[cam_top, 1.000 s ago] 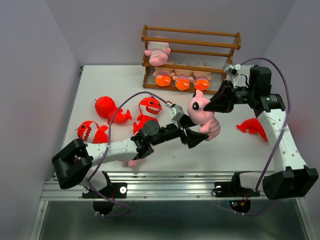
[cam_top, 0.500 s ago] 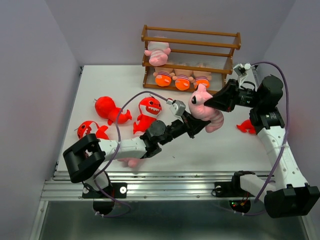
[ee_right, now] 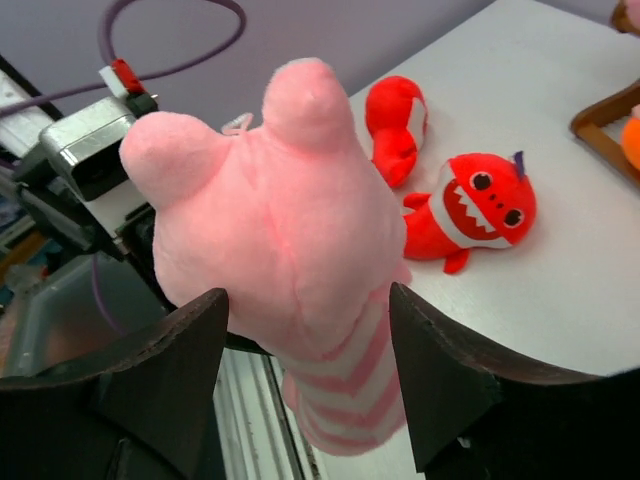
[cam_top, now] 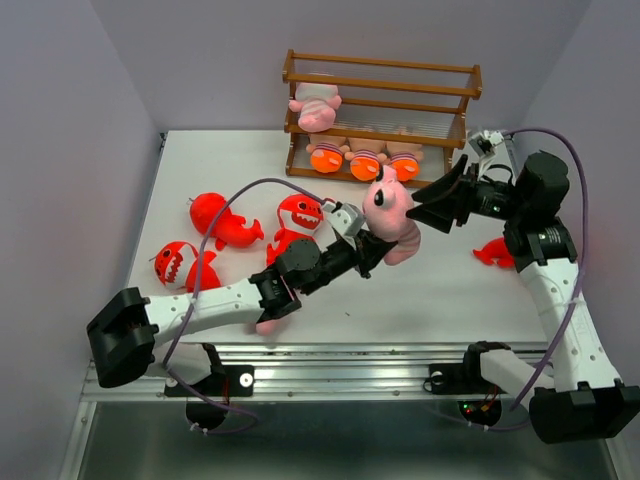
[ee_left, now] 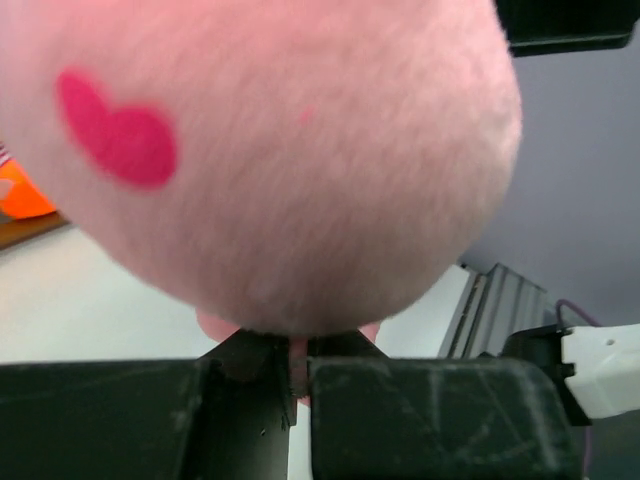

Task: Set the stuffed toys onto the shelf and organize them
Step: Pass the stuffed toy from the right arm to the left, then pass the stuffed toy from the left arm to the right

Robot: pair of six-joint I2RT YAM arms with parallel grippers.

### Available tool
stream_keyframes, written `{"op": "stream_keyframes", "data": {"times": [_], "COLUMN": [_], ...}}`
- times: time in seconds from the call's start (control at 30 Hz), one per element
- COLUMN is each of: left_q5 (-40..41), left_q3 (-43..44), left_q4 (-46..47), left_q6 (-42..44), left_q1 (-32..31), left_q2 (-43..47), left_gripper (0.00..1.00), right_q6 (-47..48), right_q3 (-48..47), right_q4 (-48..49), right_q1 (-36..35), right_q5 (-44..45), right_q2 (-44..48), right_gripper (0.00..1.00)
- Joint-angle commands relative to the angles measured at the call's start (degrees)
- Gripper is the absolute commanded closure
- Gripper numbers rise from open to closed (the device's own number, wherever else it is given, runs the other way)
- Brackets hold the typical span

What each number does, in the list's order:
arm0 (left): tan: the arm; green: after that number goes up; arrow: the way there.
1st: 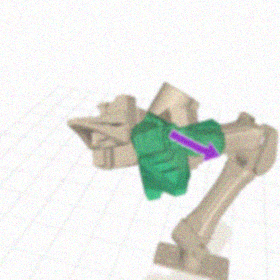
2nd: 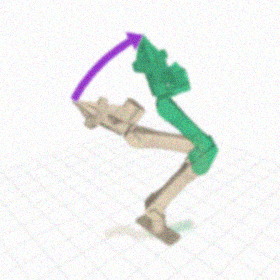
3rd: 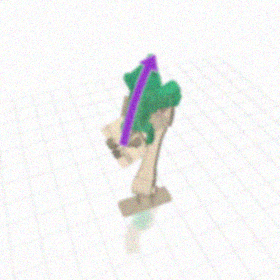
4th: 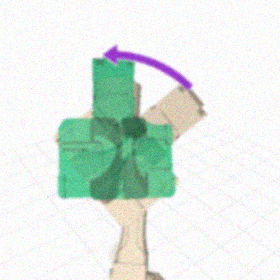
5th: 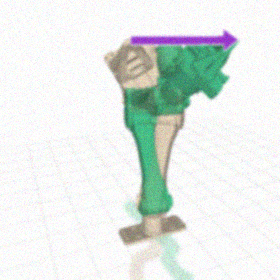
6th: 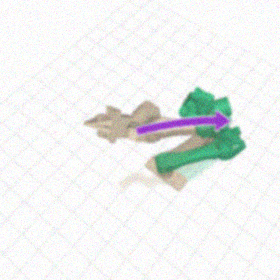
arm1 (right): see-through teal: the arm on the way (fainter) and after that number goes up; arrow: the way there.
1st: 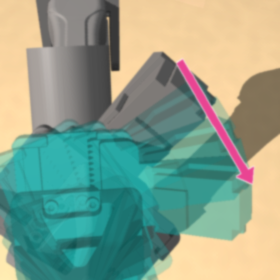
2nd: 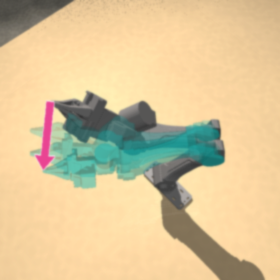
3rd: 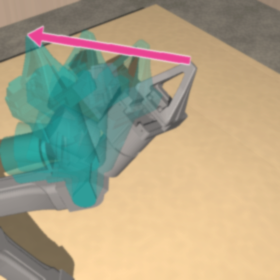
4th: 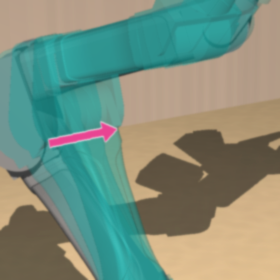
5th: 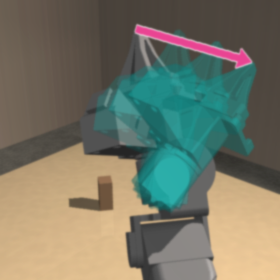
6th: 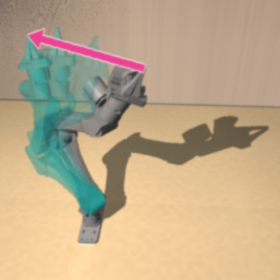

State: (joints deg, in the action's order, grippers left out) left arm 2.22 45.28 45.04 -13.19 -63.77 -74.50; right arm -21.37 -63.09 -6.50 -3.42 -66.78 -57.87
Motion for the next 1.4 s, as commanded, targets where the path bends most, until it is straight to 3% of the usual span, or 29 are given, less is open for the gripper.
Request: {"op": "stream_keyframes", "data": {"times": [0.0, 0.17, 0.4, 0.87, 1.0, 1.1, 1.13, 1.23, 1.27, 1.3, 1.37], "left_q5": [3.67, 5.16, 4.38, 3.14, 2.97, 2.70, 2.70, 2.53, 2.27, 1.92, 1.56], "left_q3": [4.55, 7.54, 11.41, 24.86, 26.35, 26.88, 26.88, 26.27, 25.40, 24.69, 21.63], "left_q4": [-13.62, -23.84, -28.25, -31.15, -31.41, -31.50, -31.41, -31.15, -30.19, -29.57, -26.51], "left_q6": [7.56, 7.57, 5.28, -2.01, -2.89, -3.68, -4.03, -4.91, -5.09, -5.26, -6.05], "left_q1": [0.13, 0.13, 0.13, 0.05, -0.13, -0.48, -0.65, -0.66, -0.66, -0.66, -0.57], "left_q2": [4.71, 4.01, -0.03, -11.98, -12.86, -13.13, -13.04, -12.69, -12.08, -11.72, -9.45], "left_gripper": [1.00, 1.00, 1.00, 1.00, 1.00, 1.00, 1.00, 1.00, 1.00, 0.99, 0.86], "right_q6": [16.96, 20.39, 23.65, 24.36, 23.65, 22.69, 22.51, 21.72, 21.54, 21.45, 21.45], "right_q3": [-6.69, -9.59, -12.50, -6.61, -5.03, -3.62, -3.27, -2.13, -1.95, -1.51, -1.25], "right_q4": [-17.92, -22.85, -29.62, -29.45, -27.17, -24.09, -23.39, -21.19, -20.84, -20.22, -19.95], "right_q1": [0.08, 0.08, -0.71, -5.19, -5.19, -5.19, -5.19, -5.19, -5.19, -5.19, -5.19], "right_q5": [9.11, 12.03, 10.62, 24.59, 26.79, 28.28, 28.37, 27.85, 27.67, 27.67, 27.76], "right_q2": [0.47, 0.39, -0.58, 1.44, 1.26, 1.70, 1.88, 2.06, 2.14, 2.14, 2.23], "right_gripper": [0.23, 0.09, 0.09, 0.05, 0.10, 0.29, 0.48, 0.67, 0.84, 0.95, 0.99]}}
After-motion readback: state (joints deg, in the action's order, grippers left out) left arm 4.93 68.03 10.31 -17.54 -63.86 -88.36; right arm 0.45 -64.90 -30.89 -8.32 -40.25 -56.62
